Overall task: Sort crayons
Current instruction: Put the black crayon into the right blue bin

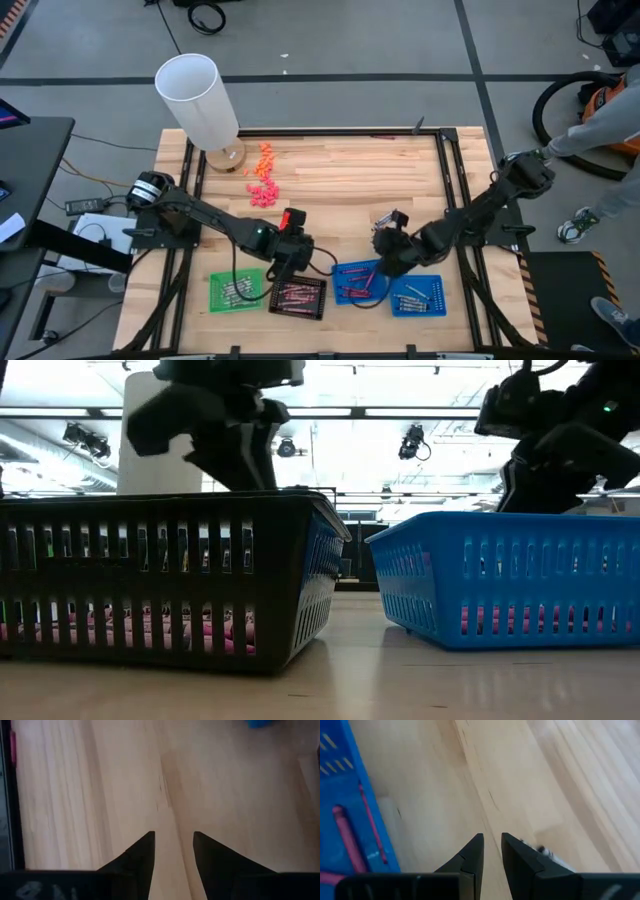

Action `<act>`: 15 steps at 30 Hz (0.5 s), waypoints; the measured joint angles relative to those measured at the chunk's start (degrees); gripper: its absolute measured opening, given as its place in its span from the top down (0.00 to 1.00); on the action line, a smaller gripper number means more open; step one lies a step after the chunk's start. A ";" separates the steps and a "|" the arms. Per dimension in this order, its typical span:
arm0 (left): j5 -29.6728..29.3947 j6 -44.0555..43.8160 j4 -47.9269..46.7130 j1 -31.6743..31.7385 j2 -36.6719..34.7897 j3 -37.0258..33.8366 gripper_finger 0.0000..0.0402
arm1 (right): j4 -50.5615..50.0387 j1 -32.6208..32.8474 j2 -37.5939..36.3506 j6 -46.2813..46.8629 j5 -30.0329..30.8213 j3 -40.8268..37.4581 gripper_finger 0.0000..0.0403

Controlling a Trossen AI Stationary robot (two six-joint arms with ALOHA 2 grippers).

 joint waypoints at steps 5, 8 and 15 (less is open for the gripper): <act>0.01 2.52 6.26 -0.33 -0.17 -4.97 0.64 | -5.46 -4.98 -3.59 -2.21 -7.47 0.02 0.81; 0.02 3.18 9.44 -0.37 -0.41 -7.17 0.64 | -8.59 -9.30 -4.45 -4.55 -10.71 0.00 0.81; -0.03 3.25 17.96 -0.95 -6.95 -14.96 0.64 | -9.94 -20.57 -3.50 -16.16 -17.86 0.00 0.72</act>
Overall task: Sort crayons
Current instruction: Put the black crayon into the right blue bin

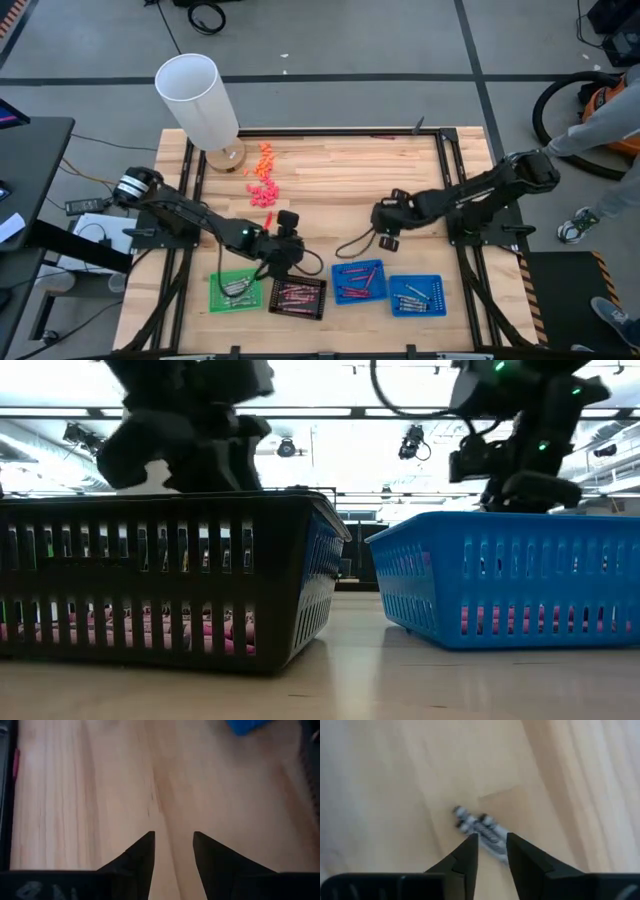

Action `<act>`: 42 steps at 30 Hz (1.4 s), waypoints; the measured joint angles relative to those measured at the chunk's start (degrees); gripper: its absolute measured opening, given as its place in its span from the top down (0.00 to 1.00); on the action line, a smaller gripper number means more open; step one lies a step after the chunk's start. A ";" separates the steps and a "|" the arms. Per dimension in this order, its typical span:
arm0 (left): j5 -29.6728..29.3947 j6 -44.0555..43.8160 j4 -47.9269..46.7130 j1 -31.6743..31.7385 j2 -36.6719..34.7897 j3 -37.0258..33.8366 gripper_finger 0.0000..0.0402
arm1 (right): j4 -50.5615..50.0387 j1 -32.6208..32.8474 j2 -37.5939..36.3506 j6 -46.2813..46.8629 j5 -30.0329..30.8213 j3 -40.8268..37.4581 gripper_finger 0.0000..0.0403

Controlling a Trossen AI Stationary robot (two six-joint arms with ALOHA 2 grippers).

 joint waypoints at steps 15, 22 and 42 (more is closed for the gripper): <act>-1.48 -3.09 8.31 0.87 -17.11 -11.85 0.64 | -2.86 -14.25 0.08 -15.75 -6.29 0.00 0.61; -1.48 -4.25 8.89 0.90 -17.02 -12.35 0.64 | -7.89 -17.02 0.08 -21.91 -7.53 0.00 0.61; -1.48 -3.08 11.29 1.17 -16.97 -12.35 0.64 | -8.95 -17.08 5.78 -39.34 -4.65 0.00 0.61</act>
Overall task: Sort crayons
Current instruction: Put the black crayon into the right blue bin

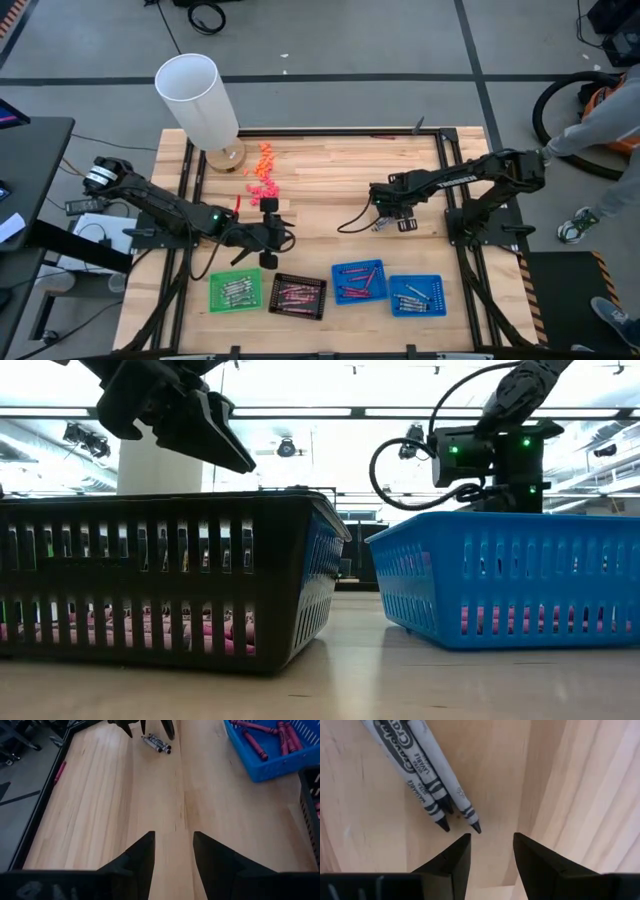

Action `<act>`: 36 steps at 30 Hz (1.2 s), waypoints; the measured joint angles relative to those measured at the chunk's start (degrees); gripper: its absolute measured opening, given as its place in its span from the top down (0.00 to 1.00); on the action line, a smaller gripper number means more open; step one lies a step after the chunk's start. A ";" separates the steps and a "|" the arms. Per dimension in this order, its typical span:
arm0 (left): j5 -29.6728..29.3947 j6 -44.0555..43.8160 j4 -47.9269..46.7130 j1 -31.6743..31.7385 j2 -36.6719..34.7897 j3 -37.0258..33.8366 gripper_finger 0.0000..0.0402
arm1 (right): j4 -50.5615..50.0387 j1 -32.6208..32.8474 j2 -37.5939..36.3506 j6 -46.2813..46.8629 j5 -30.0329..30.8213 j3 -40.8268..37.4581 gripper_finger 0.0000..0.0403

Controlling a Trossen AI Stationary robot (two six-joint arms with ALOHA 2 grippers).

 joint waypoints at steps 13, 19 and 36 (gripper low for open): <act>0.01 0.34 -0.02 0.00 0.04 0.00 0.64 | 3.22 -0.31 0.00 -0.20 -1.33 0.00 0.61; 0.01 0.33 -0.05 0.00 0.04 0.02 0.64 | 4.32 -0.94 0.00 -0.11 2.16 0.00 0.61; 0.02 0.31 -0.15 -0.04 0.04 0.07 0.64 | 6.93 -0.92 1.68 -1.71 -5.25 1.27 0.61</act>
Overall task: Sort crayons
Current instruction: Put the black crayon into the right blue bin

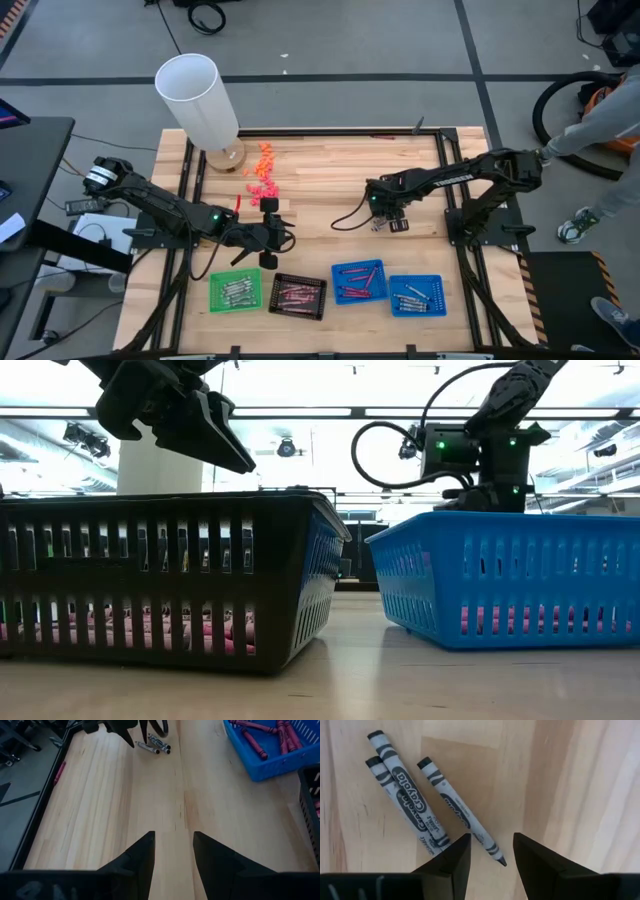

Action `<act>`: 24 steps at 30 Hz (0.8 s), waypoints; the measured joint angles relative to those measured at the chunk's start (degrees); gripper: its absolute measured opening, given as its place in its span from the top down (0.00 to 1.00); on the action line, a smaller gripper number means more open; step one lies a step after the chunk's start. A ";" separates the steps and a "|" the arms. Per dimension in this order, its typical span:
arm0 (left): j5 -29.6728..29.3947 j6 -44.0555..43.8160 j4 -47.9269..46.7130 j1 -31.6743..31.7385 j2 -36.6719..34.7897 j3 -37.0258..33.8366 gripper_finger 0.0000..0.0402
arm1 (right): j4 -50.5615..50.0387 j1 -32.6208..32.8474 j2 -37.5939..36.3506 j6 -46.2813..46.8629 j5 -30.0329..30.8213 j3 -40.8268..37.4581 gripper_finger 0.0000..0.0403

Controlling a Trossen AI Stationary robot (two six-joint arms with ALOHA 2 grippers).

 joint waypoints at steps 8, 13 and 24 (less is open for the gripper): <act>5.86 -2.96 -3.49 -0.02 -0.62 0.04 0.64 | 0.80 -0.93 1.62 -2.53 -2.19 0.07 0.70; 11.89 -8.01 -12.16 -0.02 -1.27 2.15 0.64 | 0.78 -1.42 1.64 -2.90 -3.11 0.11 0.80; 12.09 -10.12 -12.02 -0.02 -1.14 3.04 0.64 | 0.24 -0.53 1.82 0.87 -1.55 0.75 0.92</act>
